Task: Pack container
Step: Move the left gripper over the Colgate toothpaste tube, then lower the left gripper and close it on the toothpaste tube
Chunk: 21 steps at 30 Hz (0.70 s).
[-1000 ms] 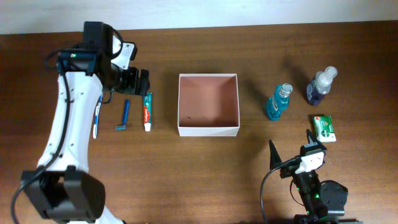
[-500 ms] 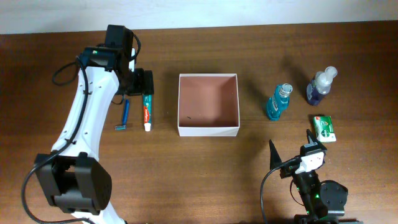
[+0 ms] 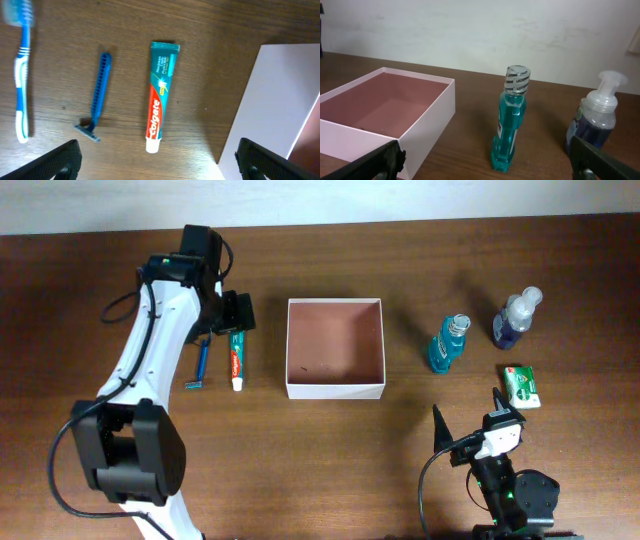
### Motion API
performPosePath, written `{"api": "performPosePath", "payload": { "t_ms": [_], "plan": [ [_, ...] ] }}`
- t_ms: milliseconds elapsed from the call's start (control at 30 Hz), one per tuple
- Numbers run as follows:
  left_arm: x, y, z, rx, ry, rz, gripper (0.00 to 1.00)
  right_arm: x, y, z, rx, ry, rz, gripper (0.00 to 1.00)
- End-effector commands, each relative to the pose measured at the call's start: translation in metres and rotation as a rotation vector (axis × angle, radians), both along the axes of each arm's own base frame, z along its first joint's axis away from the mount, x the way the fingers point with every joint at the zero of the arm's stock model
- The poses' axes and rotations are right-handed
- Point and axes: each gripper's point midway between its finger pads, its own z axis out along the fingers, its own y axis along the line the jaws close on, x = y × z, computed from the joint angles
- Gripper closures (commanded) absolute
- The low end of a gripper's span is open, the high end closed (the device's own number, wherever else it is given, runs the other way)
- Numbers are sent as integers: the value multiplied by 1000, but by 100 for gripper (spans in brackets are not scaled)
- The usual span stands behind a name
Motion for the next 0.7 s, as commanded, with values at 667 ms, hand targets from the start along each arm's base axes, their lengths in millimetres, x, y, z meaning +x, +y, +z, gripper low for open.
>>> {"api": "performPosePath", "payload": {
  "t_ms": [667],
  "plan": [
    [6,-10,-41,-14,79,-204,1,0,0,-3,4,1,-5,2]
  ]
}}
